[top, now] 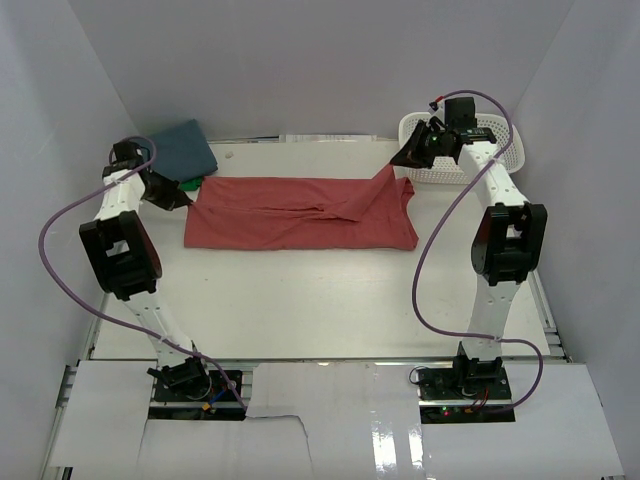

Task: Fold and stack the t-shirts
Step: Fold the other side of the tshirt into a rectangle

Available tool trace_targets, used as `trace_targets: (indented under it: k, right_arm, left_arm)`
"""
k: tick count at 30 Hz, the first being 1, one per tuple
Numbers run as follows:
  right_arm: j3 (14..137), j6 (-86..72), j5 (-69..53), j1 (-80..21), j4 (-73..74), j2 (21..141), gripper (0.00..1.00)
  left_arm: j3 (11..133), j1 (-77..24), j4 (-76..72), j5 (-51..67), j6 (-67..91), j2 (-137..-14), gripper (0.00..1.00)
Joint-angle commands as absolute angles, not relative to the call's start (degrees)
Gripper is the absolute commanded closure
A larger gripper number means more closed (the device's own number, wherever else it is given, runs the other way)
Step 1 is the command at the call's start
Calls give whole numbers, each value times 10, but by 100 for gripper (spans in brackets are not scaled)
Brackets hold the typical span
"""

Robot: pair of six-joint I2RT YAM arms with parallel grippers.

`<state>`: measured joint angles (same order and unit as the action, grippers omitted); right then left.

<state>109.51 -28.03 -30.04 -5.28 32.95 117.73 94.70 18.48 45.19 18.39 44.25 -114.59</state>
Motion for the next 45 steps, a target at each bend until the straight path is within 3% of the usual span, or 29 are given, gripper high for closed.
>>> trace_targets:
  k: [1,20,45]
  right_arm:
    - [1123,-273,-294,-47,323,1180,92]
    - [1174,-280,-301,-41,323,1221,92]
    - [1151,-299,-319,-42,218,1299,92]
  left_arm:
    - [979,179,457,179,451,-1149,100]
    - [1018,175,469,176,460,-1173,100]
    - [1044,171,459,167,463,-1230,100]
